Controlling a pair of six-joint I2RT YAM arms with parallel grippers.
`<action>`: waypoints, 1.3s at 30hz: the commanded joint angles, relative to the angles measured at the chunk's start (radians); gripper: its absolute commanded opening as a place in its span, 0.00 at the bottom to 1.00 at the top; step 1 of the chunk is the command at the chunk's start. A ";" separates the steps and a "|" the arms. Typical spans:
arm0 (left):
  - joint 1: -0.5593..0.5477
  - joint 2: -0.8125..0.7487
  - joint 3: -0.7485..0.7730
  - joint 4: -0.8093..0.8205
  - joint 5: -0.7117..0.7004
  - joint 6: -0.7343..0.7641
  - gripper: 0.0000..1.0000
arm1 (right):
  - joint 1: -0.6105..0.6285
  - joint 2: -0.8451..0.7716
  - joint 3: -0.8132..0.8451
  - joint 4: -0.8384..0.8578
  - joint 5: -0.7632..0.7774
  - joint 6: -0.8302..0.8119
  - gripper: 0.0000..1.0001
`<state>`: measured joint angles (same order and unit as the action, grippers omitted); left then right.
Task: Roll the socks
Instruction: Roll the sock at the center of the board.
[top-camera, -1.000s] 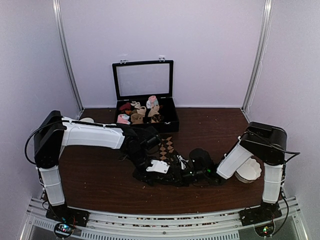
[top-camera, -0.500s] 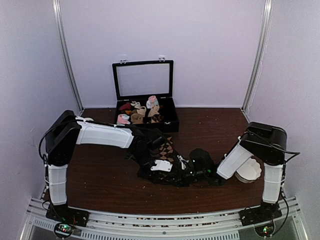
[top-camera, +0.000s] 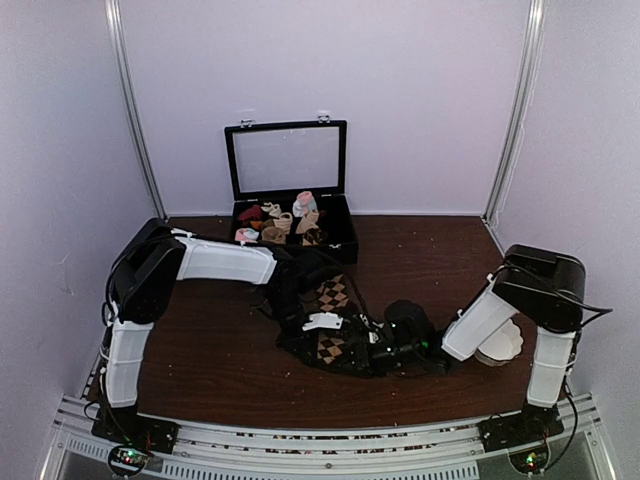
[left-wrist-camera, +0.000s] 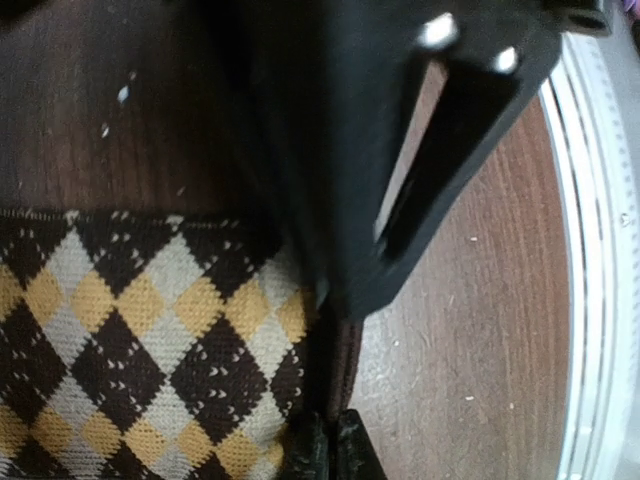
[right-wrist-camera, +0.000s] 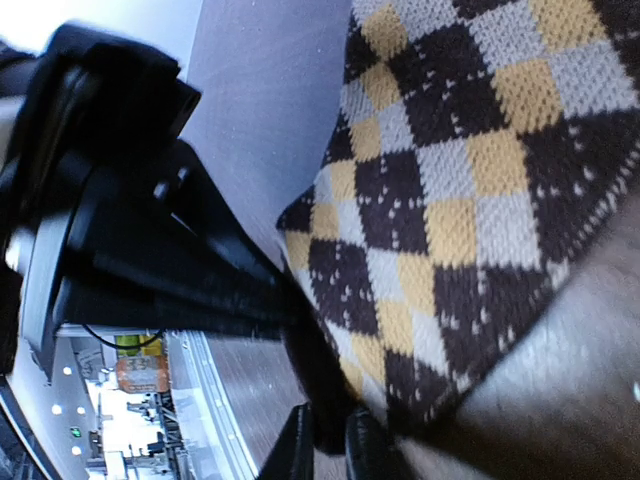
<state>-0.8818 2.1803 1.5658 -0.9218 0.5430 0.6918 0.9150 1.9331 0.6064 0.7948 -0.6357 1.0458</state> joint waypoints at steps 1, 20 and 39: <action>0.045 0.066 0.039 -0.144 0.111 -0.021 0.04 | 0.009 -0.075 -0.058 -0.156 0.082 -0.090 0.19; 0.045 0.192 0.228 -0.415 0.209 -0.060 0.04 | 0.407 -0.622 -0.110 -0.726 0.925 -0.573 0.96; 0.075 0.284 0.279 -0.419 0.276 -0.219 0.03 | 0.588 -0.536 -0.153 -0.428 1.081 -1.184 0.96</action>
<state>-0.8257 2.4298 1.8240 -1.3613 0.8303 0.5240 1.4715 1.3098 0.4007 0.2115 0.4988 0.1894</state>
